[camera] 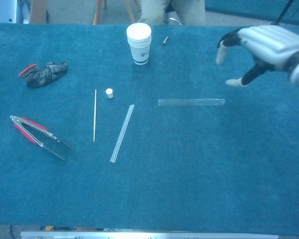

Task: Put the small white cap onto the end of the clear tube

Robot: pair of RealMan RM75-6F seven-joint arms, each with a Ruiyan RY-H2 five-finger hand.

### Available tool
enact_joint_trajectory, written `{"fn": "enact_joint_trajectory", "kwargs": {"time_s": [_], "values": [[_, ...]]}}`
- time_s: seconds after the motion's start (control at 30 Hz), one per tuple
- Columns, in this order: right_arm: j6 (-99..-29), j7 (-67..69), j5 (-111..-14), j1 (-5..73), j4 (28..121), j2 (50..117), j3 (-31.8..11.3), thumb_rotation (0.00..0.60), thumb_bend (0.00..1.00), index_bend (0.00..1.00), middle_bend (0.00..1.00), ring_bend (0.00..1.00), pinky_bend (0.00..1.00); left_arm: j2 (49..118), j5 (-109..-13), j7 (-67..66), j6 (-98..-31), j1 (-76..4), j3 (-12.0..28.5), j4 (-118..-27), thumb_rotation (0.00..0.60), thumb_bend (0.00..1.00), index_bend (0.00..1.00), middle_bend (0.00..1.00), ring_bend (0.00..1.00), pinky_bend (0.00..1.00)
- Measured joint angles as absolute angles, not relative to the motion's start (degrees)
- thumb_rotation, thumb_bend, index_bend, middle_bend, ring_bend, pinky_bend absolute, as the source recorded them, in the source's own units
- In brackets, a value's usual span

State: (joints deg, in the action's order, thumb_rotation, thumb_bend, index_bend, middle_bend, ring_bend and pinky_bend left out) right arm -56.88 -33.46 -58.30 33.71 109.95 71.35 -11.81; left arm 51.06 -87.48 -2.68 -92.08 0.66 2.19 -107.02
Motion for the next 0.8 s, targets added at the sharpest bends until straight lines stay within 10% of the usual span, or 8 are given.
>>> {"fn": "enact_joint_trajectory", "kwargs": {"time_s": [0.8], "values": [[-61.12,-52.62,-42.92,46.37,94.55,91.01,-6.95,0.6,0.17,0.48,0.25,0.15,0.22,51.81,-89.7,-0.2,-93.37,1.53,1.46,-105.3,0.6,0.34,0.29,0.06,0.0,0.02]]}}
